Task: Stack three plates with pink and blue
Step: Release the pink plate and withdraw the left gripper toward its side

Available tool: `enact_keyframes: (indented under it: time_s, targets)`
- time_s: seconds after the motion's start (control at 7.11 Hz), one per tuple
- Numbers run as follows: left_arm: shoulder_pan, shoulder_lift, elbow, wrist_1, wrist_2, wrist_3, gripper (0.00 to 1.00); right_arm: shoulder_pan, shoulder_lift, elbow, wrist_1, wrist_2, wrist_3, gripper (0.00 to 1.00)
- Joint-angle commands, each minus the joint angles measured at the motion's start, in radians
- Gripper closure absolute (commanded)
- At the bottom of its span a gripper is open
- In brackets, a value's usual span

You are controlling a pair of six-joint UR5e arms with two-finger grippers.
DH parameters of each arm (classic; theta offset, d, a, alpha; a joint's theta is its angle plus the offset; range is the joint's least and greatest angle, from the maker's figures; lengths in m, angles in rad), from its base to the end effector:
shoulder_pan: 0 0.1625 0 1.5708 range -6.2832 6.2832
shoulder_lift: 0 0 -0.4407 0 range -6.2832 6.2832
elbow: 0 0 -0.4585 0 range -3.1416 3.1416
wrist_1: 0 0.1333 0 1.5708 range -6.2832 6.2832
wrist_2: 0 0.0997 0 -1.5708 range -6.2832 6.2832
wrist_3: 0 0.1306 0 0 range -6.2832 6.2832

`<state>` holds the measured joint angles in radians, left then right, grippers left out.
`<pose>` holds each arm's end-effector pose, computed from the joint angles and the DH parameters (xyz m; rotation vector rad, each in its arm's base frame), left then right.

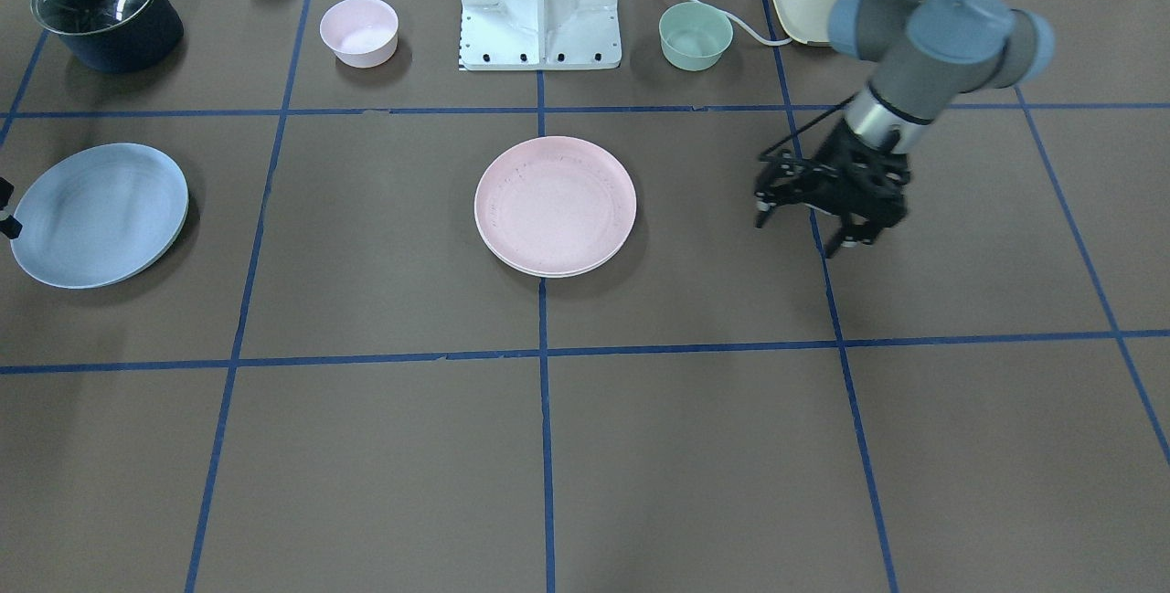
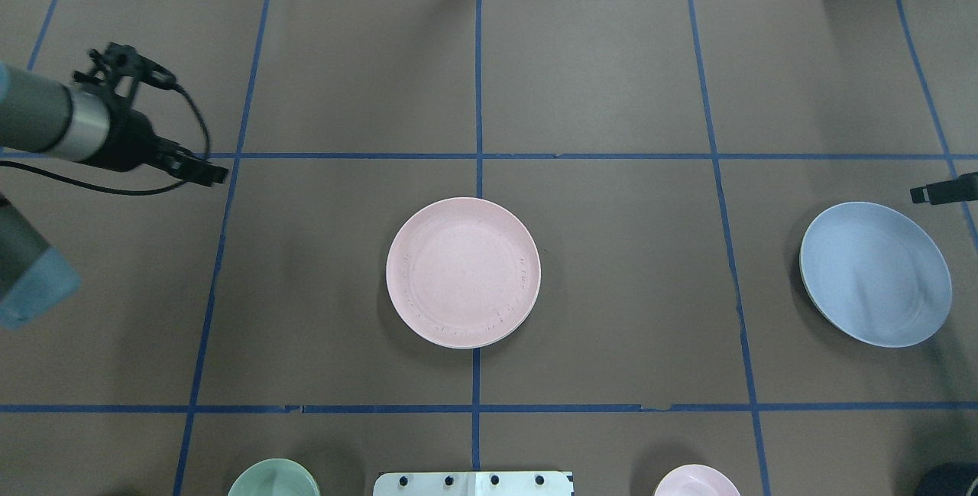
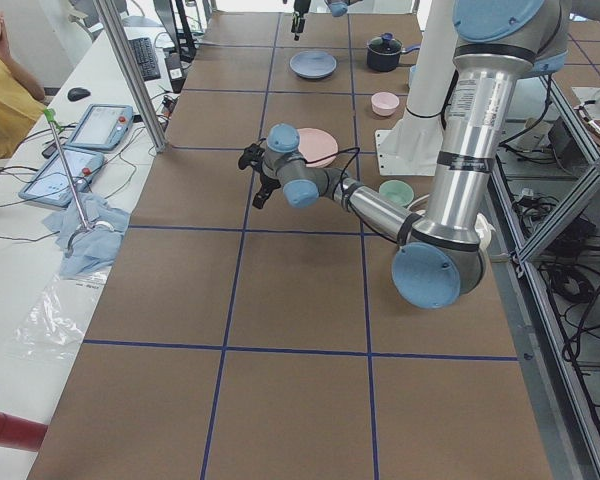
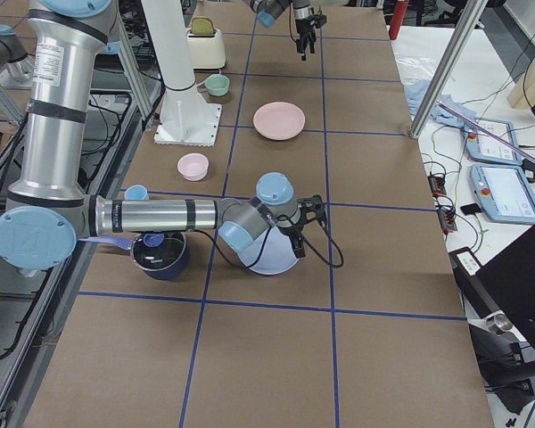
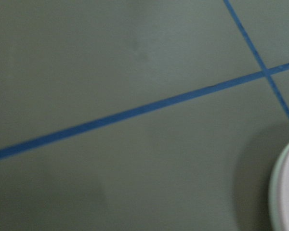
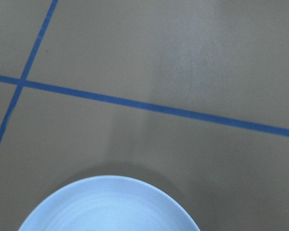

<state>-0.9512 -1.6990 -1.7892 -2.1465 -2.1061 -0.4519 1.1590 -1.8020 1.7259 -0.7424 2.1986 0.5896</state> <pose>0.3158 -0.5576 0.4322 0.5225 0.8902 0.3993 -0.1487 -0.4820 0.6354 0.3501 -0.8711 -0.0715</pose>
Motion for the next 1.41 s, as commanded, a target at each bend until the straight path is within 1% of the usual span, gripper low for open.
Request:
enact_keyframes:
  time_s: [0.0, 0.14, 0.28, 0.42, 0.56, 0.84, 1.12, 1.27]
  targets:
    - [-0.174, 0.099, 0.008, -0.001, -0.100, 0.280, 0.00, -0.065, -0.103, -0.012, 0.133, -0.046, 0.069, 0.04]
    - [-0.173, 0.101, 0.005, -0.001, -0.100, 0.280, 0.00, -0.099, -0.105, -0.047, 0.138, -0.081, 0.062, 0.09]
    - [-0.175, 0.101, 0.004, -0.001, -0.100, 0.280, 0.00, -0.132, -0.103, -0.092, 0.196, -0.108, 0.064, 0.11]
    - [-0.175, 0.102, 0.001, -0.001, -0.100, 0.279, 0.00, -0.148, -0.103, -0.114, 0.228, -0.108, 0.065, 0.19]
    - [-0.175, 0.102, 0.002, -0.001, -0.097, 0.280, 0.00, -0.162, -0.103, -0.123, 0.230, -0.108, 0.067, 0.27]
    - [-0.175, 0.102, -0.001, -0.001, -0.098, 0.277, 0.00, -0.168, -0.103, -0.138, 0.230, -0.108, 0.059, 0.49]
    - [-0.175, 0.102, -0.003, -0.001, -0.098, 0.272, 0.00, -0.168, -0.102, -0.147, 0.232, -0.109, 0.058, 0.54]
    - [-0.175, 0.102, -0.003, -0.001, -0.098, 0.272, 0.00, -0.168, -0.099, -0.158, 0.232, -0.111, 0.059, 0.68]
